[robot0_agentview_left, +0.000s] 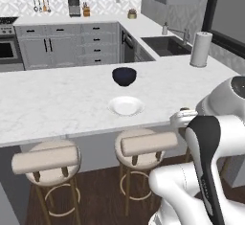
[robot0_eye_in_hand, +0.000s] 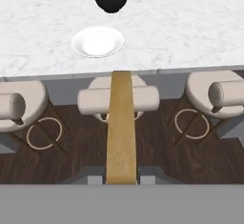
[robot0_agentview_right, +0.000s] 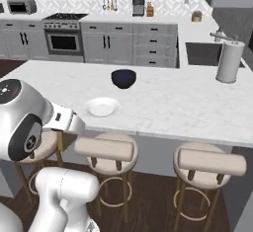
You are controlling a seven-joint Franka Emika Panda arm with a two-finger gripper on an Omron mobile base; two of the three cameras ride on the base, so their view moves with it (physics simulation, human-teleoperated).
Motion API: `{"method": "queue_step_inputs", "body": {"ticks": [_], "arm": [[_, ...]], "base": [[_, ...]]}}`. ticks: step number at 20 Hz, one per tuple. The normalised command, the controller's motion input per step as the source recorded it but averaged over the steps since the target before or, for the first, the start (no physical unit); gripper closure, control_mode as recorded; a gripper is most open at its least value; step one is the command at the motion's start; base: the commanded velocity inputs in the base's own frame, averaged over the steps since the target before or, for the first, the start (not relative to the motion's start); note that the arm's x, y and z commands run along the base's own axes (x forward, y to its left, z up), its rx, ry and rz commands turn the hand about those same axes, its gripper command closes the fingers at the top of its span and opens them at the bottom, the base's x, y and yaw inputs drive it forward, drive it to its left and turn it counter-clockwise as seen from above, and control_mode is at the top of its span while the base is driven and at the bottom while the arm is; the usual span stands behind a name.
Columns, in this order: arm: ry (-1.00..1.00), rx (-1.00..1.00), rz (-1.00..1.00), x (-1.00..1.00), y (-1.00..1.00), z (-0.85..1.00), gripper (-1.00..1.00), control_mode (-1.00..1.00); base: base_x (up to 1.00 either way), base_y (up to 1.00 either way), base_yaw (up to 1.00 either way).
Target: Start the toaster. Once the lever pops up, take the bread to the plate on the dining counter.
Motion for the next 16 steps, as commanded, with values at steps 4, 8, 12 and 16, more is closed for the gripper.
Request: {"method": "queue_step_inputs", "body": {"ticks": [4,8,12,16], "arm": [[0.0,0.0,0.0,0.0,0.0,0.0,1.0,1.0],[0.0,0.0,0.0,0.0,0.0,0.0,1.0,1.0],[0.0,0.0,0.0,0.0,0.0,0.0,1.0,1.0],[0.0,0.0,0.0,0.0,0.0,0.0,1.0,1.0]], "base": [[0.58,-0.02,0.0],[0.51,0.0,0.0],[0.46,0.0,0.0],[0.6,0.0,0.0]]}}
